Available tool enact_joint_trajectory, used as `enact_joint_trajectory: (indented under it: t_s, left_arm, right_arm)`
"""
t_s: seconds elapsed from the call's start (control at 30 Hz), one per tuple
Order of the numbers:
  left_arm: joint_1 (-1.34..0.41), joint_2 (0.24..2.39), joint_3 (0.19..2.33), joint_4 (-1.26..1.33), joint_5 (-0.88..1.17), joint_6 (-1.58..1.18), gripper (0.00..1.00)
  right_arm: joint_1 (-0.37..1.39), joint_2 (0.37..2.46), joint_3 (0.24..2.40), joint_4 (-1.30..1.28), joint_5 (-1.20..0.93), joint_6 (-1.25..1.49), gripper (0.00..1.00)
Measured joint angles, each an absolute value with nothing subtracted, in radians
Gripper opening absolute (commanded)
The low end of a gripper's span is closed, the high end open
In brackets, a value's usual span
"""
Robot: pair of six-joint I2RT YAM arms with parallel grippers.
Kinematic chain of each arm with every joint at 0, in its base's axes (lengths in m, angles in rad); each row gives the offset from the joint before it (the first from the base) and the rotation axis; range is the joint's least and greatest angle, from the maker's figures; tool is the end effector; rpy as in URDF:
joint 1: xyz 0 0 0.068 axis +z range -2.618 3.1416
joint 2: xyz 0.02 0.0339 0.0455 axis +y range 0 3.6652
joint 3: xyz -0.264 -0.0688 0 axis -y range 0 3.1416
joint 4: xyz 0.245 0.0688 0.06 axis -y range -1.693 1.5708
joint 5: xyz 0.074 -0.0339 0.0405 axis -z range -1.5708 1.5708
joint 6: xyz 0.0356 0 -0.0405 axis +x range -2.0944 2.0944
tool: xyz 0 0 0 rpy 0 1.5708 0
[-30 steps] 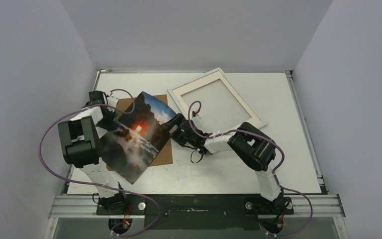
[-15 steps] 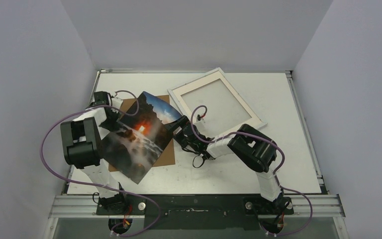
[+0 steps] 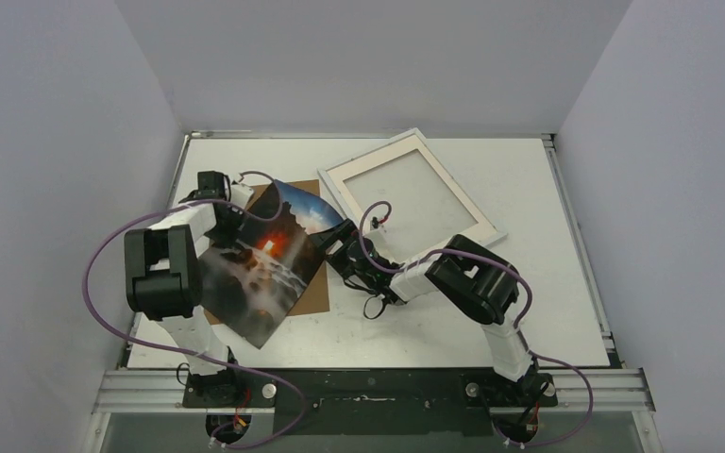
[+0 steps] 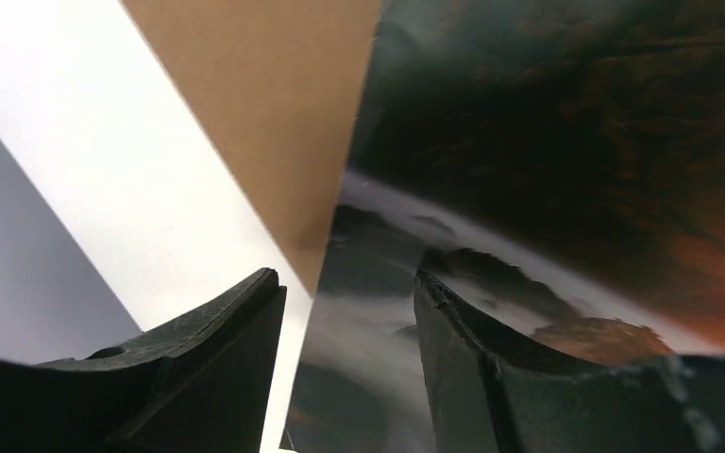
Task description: Put the photo into the frame
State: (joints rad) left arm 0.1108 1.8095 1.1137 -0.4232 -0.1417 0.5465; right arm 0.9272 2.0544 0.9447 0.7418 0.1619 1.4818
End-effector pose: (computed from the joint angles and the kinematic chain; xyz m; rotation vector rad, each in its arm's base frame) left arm 0.3539 0.0444 0.1607 0.5472 2.6784 0.3864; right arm 0.2490 0.3224 0.1153 0.7270 2.1025 1.3587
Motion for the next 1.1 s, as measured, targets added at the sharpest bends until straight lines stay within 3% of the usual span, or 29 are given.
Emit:
enact_joint_trajectory:
  t_s: [0.67, 1.1]
  left_arm:
    - [0.098, 1.816, 1.129, -0.444, -0.07, 0.527, 0.49]
    - [0.135, 1.841, 1.171, -0.495, 0.017, 0.53, 0.46]
  right_arm:
    - [0.936, 2.092, 0.952, 0.828, 0.109, 1.47, 0.9]
    - [0.929, 2.167, 1.126, 0.818, 0.075, 1.351, 0.9]
